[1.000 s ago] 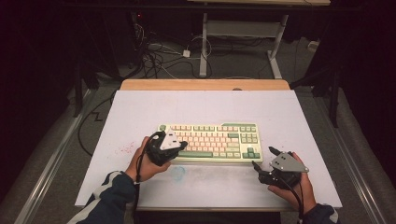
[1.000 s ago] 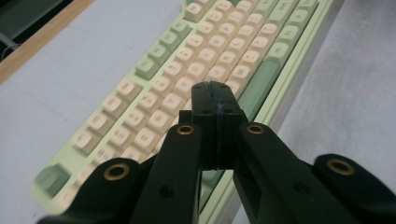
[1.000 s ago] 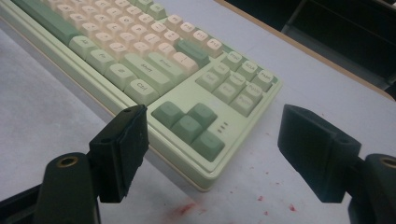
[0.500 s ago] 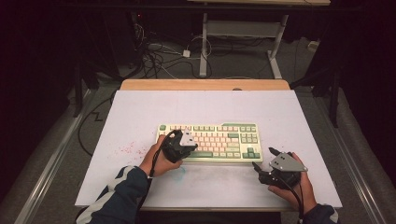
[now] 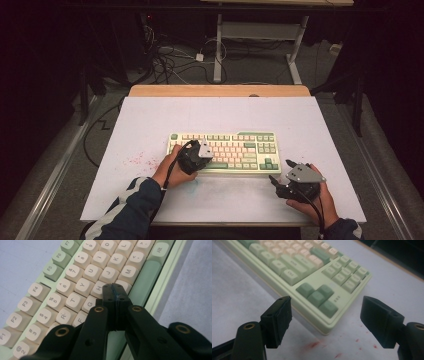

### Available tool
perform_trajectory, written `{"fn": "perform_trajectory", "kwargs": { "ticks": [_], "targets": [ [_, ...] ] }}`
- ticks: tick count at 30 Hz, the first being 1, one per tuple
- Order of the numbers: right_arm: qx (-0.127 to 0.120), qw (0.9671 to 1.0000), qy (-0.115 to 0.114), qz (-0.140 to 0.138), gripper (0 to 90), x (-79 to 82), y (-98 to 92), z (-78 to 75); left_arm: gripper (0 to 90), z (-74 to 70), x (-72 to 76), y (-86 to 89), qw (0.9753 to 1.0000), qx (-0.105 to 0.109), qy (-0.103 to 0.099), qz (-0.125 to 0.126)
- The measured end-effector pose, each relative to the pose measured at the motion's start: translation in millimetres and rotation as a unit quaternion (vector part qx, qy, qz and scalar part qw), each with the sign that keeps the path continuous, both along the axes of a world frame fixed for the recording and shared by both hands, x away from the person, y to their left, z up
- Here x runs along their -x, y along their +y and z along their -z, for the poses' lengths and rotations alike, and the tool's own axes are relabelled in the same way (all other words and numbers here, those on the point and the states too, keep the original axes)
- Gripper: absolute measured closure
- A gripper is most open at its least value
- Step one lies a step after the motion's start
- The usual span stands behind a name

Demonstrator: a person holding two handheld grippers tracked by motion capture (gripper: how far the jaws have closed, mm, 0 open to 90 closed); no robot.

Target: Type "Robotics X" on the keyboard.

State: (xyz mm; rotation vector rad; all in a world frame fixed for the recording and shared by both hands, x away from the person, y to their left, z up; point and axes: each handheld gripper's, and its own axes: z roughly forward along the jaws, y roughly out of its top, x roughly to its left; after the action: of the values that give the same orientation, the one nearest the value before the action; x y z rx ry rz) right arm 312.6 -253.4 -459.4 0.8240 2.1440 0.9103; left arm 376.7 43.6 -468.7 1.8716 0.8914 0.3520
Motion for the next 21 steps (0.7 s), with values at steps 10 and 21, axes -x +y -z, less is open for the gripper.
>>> {"fn": "perform_trajectory", "kwargs": {
  "ticks": [10,21],
  "targets": [
    [0.000,1.0000,0.001,-0.001,26.1,-0.6,-0.4,0.7,85.0,-7.9,0.8,6.4,0.9997,0.011,-0.022,-0.005],
    [-0.001,1.0000,0.000,0.000,26.1,-0.5,-1.3,0.0,59.5,-18.7,0.9,21.7,0.9970,0.040,-0.061,-0.024]
  ]
}}
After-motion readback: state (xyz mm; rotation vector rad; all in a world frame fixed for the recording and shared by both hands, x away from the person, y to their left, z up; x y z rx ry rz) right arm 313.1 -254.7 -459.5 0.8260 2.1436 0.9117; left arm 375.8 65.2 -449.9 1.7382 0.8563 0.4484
